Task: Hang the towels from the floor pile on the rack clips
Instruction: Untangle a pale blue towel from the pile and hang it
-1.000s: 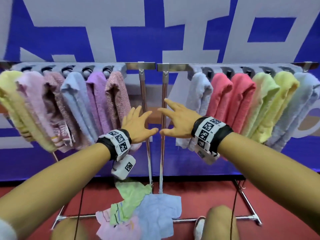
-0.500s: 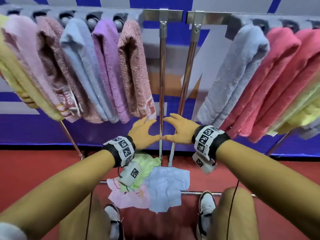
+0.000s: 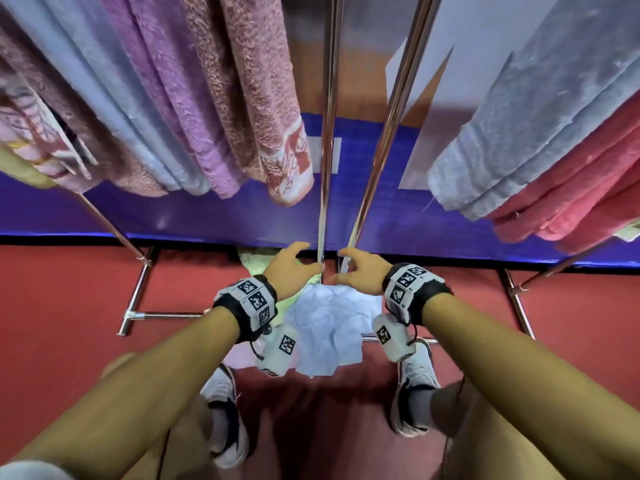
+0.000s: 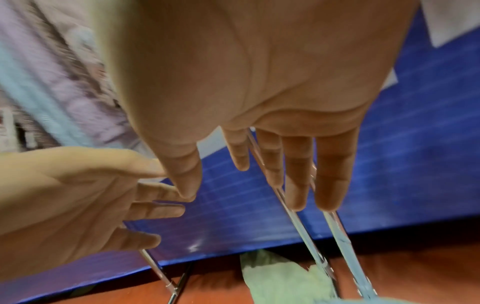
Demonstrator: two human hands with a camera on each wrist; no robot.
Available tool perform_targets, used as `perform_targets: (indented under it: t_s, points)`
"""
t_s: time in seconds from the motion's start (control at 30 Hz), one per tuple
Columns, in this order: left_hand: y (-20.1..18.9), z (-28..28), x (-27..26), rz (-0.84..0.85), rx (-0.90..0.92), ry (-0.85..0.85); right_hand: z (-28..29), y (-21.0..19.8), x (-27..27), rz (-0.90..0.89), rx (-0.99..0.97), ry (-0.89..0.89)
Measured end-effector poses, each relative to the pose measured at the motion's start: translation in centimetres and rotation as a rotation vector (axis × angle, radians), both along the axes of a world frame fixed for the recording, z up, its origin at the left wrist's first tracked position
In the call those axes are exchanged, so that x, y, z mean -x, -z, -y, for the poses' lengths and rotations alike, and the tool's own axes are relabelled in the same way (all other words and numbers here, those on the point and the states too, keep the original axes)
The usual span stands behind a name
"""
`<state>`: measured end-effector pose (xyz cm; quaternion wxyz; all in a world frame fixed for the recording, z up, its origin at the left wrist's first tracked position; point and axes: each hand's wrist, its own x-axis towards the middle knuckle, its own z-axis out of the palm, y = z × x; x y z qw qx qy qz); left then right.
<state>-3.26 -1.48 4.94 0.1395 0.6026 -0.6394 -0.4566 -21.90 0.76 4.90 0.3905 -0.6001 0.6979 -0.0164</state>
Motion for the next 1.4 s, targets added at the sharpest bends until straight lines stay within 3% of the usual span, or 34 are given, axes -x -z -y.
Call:
perform_targets:
  t_s: [0.2, 0.43, 0.57, 0.73, 1.0, 1.2, 1.3, 1.4]
  points:
    - [3.7, 1.8, 2.0, -0.227, -0.251, -0.214, 1.8, 9.5, 0.9, 0.135, -0.162, 0.225]
    - [8.3, 4.2, 1.0, -0.312, -0.391, -0.382, 2.1, 18.4, 0.1, 0.225, -0.328, 0.359]
    - [10.4, 4.7, 0.9, -0.324, -0.474, -0.397, 2.0, 22.5, -0.6, 0.222, -0.367, 0.426]
    - [12.5, 5.0, 2.3, -0.322, -0.483, -0.412, 1.2, 28.2, -1.3, 0.122, -0.451, 0.375]
    - [15.9, 4.9, 2.4, -0.161, -0.494, -0.458, 0.3, 33.5, -2.3, -0.054, -0.462, 0.107]
    - [17.0, 5.0, 2.9, -0.179, -0.530, -0.447, -0.6, 36.6, -1.3, -0.221, -0.588, -0.032]
    - [17.6, 4.6, 3.3, -0.167, -0.541, -0.417, -0.9, 37.4, -1.2, -0.128, -0.538, -0.028]
    - [17.9, 4.3, 3.6, -0.161, -0.539, -0.415, -0.5, 36.9, -1.2, -0.122, -0.328, 0.044]
